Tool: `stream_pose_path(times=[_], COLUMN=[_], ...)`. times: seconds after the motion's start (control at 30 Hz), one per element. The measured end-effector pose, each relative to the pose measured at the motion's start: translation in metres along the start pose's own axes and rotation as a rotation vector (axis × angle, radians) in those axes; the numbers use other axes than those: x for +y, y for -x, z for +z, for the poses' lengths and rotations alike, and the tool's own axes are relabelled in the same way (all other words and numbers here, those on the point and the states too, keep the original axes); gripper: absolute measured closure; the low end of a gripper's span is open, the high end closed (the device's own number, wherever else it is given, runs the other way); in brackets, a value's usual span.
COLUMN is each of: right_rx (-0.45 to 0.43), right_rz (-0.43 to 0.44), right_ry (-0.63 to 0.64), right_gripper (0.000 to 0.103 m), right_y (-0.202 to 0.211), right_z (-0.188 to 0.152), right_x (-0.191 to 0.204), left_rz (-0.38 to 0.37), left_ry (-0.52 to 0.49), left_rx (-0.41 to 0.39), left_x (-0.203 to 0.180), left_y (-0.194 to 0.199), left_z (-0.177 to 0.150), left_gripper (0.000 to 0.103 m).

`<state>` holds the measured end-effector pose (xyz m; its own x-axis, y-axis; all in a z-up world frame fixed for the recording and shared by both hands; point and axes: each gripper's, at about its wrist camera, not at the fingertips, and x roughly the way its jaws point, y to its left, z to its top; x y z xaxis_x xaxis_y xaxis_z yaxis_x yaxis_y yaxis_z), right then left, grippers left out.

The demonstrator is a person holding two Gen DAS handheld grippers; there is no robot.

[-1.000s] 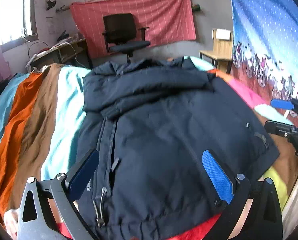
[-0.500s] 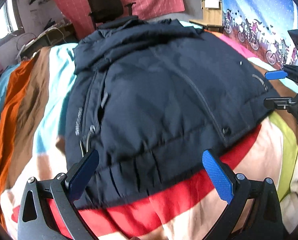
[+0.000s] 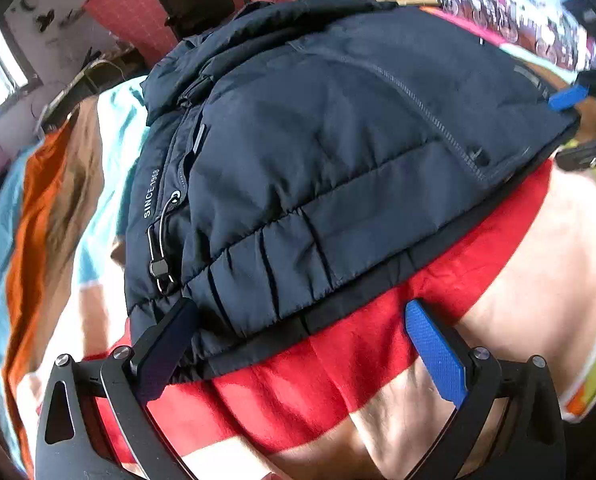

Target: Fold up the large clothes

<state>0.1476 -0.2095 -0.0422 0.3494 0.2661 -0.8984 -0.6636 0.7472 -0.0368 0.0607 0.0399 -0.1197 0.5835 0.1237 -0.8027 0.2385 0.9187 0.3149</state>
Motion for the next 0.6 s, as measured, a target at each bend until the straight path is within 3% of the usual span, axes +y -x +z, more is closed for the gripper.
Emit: stream_pose_path(times=[0.3, 0.43, 0.6], right_rx=[0.004, 0.018, 0.051], right_rz=[-0.034, -0.064, -0.113], right_ry=[0.002, 0.020, 0.071], right_gripper=[0.000, 0.000, 0.000], right_y=[-0.002, -0.004, -0.011], right_z=[0.002, 0.000, -0.004], right_x=[0.000, 0.000, 0.010], left_rz=[0.101, 0.160, 0.209], left_ry=[-0.045, -0.090, -0.128], left_rx=[-0.050, -0.110, -0.165], left_x=[-0.001, 0.003, 0.007], left_y=[-0.003, 0.004, 0.010], left_z=[0.003, 0.005, 0.015], left_gripper=[0.001, 0.002, 0.016])
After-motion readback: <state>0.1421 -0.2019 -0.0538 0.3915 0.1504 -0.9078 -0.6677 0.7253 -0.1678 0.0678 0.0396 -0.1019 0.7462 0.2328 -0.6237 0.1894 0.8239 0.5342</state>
